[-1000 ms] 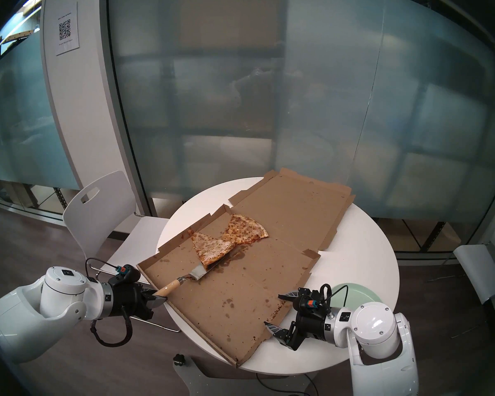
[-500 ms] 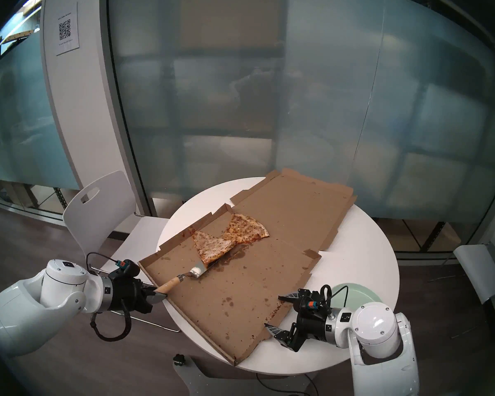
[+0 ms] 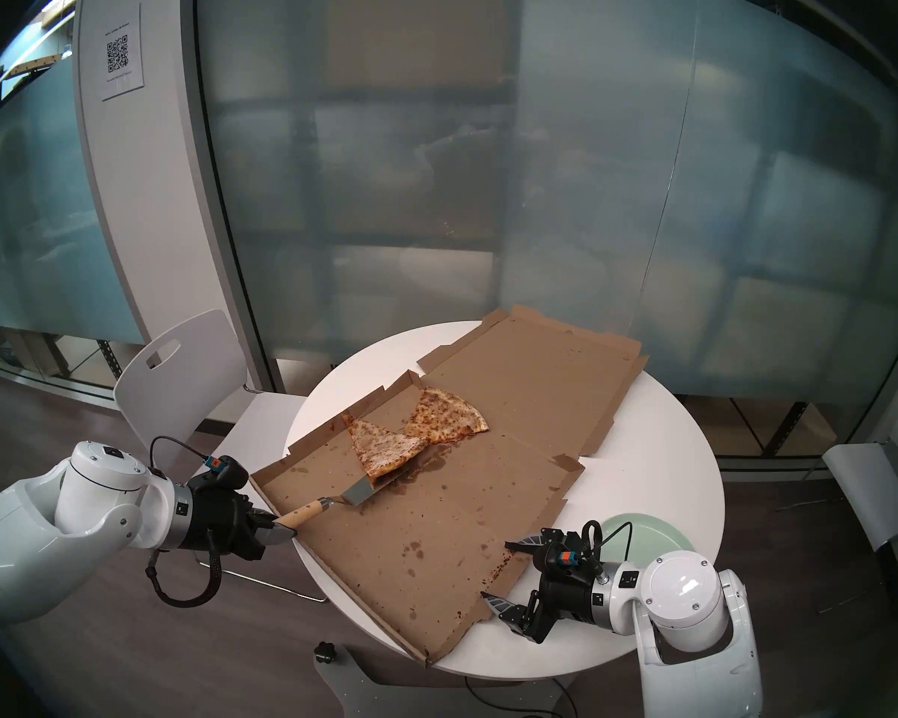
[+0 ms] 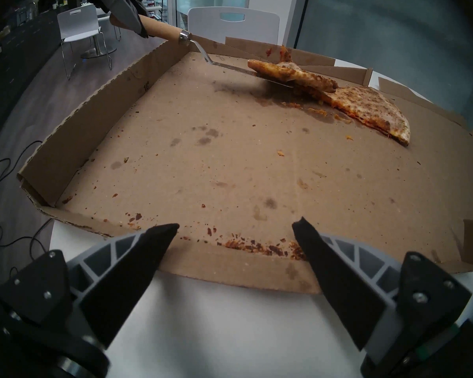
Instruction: Put pizza slice onto the plate
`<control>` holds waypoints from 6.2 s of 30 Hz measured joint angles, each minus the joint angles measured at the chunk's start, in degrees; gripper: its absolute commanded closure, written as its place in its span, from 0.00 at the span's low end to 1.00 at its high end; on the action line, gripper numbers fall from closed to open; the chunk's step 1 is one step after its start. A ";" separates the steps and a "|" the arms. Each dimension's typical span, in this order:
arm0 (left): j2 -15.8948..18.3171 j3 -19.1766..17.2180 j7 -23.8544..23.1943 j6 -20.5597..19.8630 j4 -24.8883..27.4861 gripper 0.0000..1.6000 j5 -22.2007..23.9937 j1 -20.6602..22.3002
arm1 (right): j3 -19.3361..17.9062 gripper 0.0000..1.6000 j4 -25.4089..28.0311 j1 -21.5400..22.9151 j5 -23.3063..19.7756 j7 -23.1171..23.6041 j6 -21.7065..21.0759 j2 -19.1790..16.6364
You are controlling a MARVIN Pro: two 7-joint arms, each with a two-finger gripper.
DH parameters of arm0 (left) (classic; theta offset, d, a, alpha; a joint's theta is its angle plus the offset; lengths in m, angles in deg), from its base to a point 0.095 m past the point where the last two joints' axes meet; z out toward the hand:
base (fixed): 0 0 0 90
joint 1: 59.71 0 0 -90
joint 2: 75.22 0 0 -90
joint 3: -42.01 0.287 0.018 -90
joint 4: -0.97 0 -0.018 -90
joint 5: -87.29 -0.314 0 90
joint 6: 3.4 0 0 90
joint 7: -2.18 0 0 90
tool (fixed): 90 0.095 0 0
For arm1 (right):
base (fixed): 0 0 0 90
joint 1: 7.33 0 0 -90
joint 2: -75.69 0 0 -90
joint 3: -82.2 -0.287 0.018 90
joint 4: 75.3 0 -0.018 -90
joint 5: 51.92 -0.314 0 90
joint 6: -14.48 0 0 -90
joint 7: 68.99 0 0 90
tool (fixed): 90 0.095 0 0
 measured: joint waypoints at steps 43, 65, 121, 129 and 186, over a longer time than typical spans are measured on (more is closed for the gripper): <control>0.84 20.39 -1.18 -6.01 -7.32 1.00 -4.00 23.10 | -0.43 0.00 -0.13 -0.95 -0.79 0.86 1.08 0.10; -3.65 28.68 -5.12 -9.79 -13.62 1.00 -10.94 34.79 | -0.89 0.00 -2.09 0.74 -0.78 1.47 0.92 -0.04; -5.58 24.88 -3.87 -3.99 -15.47 1.00 -9.22 32.29 | -0.32 0.00 -3.04 1.84 0.22 1.64 0.92 -0.49; -5.59 23.32 -2.29 -3.14 -14.09 1.00 -8.39 30.00 | -0.13 0.00 -2.82 2.01 0.36 1.83 0.77 -0.61; -4.50 5.64 6.26 6.93 -1.46 1.00 -4.62 8.42 | -4.26 0.00 -1.92 2.80 -4.26 2.66 2.61 1.22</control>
